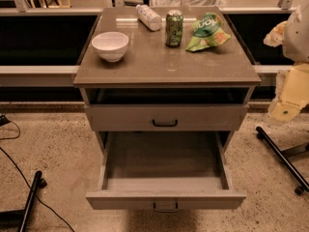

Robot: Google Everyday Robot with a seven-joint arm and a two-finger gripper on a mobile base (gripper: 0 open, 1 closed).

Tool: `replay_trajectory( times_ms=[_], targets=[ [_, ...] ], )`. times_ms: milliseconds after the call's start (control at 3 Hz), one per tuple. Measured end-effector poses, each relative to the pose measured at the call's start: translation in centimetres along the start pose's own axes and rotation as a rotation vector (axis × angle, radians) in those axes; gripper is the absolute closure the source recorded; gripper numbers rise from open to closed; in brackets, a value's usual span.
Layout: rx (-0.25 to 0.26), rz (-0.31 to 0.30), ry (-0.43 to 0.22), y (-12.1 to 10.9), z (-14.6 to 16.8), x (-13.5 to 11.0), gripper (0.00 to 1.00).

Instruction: Place green rice chip bag into middle drawer

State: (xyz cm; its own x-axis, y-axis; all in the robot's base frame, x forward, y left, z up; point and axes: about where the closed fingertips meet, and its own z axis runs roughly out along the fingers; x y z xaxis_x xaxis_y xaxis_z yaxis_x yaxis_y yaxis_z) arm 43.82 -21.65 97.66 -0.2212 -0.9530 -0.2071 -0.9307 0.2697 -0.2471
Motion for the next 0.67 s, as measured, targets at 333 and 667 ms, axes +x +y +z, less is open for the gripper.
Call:
replay_trajectory(
  times_ms=[333, 667],
  targets=[
    [0.0, 0.0, 0.0, 0.0, 0.0, 0.0, 0.0],
    [0.031, 0.055, -0.023, -1.6, 0.6, -0.2, 0.0]
  ],
)
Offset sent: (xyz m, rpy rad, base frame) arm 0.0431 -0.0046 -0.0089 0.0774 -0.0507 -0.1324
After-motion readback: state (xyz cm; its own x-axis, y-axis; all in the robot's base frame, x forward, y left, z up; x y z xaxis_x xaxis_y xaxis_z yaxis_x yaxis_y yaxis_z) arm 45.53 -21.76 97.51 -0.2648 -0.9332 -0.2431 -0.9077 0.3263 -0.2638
